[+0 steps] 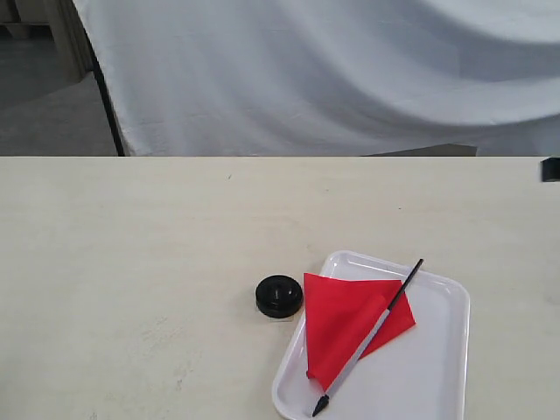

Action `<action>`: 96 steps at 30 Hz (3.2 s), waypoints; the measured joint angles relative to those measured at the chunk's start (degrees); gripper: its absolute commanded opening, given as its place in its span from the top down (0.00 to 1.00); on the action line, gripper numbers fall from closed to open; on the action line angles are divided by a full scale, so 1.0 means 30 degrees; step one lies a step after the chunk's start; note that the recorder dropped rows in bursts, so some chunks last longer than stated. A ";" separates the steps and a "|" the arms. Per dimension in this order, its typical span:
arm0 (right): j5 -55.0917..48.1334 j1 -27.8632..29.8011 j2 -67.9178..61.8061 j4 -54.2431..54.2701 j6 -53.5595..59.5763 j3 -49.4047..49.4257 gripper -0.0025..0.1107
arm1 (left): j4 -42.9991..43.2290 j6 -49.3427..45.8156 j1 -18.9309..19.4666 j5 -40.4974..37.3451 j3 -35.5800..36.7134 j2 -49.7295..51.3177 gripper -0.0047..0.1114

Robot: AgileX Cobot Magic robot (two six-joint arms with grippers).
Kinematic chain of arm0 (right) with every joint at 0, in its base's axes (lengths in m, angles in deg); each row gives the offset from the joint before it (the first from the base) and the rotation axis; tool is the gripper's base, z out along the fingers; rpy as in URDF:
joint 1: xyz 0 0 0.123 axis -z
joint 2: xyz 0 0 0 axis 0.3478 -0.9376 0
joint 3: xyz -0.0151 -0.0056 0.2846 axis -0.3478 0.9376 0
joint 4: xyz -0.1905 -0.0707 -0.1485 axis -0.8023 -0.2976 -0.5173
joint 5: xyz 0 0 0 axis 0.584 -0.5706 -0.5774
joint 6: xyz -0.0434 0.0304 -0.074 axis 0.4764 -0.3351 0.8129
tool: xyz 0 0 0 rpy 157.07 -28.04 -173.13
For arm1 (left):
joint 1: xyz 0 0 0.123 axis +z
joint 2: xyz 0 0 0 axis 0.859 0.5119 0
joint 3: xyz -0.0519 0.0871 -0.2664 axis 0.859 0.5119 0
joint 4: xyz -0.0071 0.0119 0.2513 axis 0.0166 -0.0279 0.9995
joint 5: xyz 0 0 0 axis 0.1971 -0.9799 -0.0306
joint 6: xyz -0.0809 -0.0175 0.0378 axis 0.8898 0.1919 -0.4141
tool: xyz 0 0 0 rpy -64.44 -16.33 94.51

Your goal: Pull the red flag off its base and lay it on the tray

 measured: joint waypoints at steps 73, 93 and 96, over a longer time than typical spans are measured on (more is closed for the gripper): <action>0.4053 -0.3609 2.5428 0.0861 -0.2759 1.6330 0.98 | 0.0000 0.0000 0.0000 0.0000 0.0000 0.0000 0.96; 0.3760 -0.3609 2.5428 -0.1133 -0.2359 1.6330 0.98 | 0.0000 0.0000 0.0000 0.0000 0.0000 0.0000 0.96; 0.3760 -0.3609 2.5428 -0.1133 -0.2359 1.6330 0.98 | 0.0000 0.0000 0.0000 0.0000 0.0000 0.0000 0.96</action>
